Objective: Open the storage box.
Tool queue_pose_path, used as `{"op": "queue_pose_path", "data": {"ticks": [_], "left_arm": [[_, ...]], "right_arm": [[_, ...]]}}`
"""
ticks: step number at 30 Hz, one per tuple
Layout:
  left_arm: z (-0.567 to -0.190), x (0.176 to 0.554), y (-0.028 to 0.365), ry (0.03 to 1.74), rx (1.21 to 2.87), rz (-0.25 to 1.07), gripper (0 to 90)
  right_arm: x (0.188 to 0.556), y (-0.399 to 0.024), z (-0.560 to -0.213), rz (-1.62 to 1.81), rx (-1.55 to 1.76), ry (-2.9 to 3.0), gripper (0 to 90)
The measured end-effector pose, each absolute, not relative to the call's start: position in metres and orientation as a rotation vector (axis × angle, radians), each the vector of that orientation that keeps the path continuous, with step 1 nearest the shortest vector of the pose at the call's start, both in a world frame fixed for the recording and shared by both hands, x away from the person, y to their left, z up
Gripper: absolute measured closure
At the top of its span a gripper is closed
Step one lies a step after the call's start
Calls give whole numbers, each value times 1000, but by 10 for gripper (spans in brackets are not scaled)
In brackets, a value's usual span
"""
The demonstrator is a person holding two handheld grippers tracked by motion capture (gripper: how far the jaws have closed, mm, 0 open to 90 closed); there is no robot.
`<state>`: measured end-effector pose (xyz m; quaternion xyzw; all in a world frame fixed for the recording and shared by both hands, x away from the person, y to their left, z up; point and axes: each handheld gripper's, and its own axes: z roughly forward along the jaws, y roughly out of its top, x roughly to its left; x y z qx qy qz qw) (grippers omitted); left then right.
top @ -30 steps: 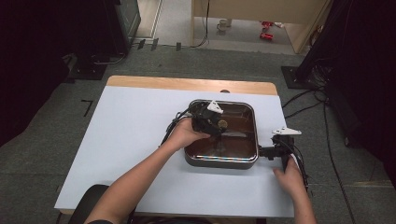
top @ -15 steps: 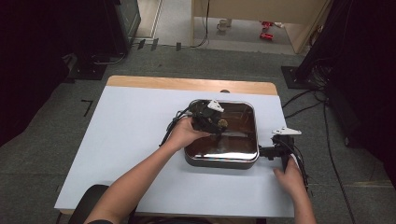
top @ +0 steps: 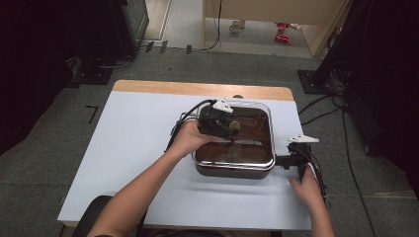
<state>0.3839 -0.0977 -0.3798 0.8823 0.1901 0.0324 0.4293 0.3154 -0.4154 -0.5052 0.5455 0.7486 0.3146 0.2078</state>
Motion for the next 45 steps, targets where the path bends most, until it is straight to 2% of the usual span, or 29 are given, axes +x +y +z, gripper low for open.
{"op": "queue_pose_path", "data": {"ticks": [9,19,45], "left_arm": [[-372,379,-77,512,2166,44,591],[-364,370,-47,563,2147,75,591],[-374,369,62,807,2087,141,593]], "right_arm": [[316,-415,-505,875,1520,2084,0],[315,-415,-505,876,1519,2083,0],[316,-416,-505,879,1521,2083,0]]}}
